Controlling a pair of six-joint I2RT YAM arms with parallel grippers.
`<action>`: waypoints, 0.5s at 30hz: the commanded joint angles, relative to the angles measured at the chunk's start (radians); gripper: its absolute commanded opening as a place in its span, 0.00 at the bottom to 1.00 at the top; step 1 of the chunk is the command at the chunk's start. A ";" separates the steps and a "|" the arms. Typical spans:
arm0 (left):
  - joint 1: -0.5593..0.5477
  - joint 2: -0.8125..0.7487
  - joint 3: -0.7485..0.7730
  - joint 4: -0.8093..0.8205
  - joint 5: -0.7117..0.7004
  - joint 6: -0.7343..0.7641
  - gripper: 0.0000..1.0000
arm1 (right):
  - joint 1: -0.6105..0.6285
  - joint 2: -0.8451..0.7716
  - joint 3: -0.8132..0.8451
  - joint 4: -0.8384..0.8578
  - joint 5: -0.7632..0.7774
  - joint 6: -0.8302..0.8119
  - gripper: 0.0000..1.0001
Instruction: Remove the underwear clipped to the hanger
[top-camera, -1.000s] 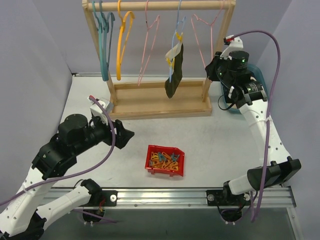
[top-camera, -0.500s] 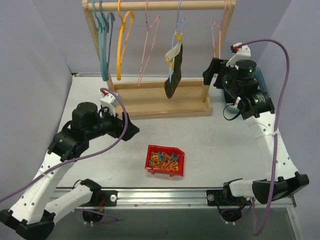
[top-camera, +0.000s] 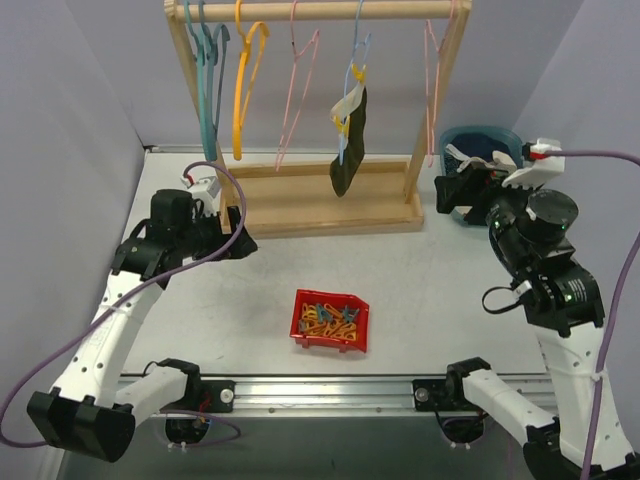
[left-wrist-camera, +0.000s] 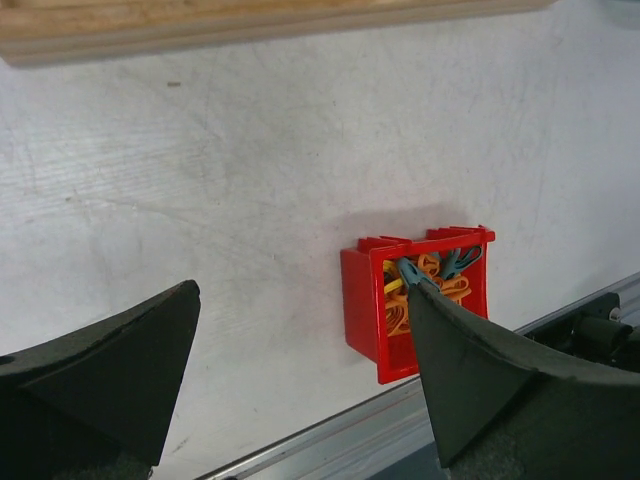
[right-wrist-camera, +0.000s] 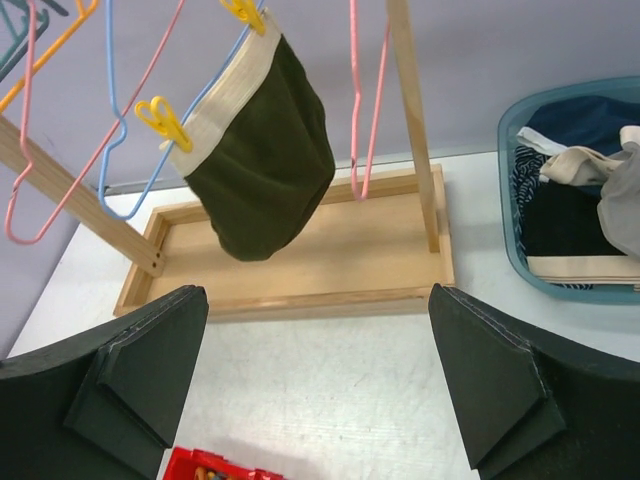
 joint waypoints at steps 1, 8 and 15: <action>0.057 0.062 0.041 -0.029 0.125 0.005 0.94 | 0.000 -0.035 -0.055 0.014 -0.087 0.017 1.00; 0.117 0.139 -0.250 0.104 0.456 -0.002 0.87 | 0.002 -0.086 -0.144 0.039 -0.157 0.004 1.00; 0.255 -0.029 -0.120 0.044 0.466 0.002 0.94 | 0.000 -0.061 -0.174 0.062 -0.193 -0.004 1.00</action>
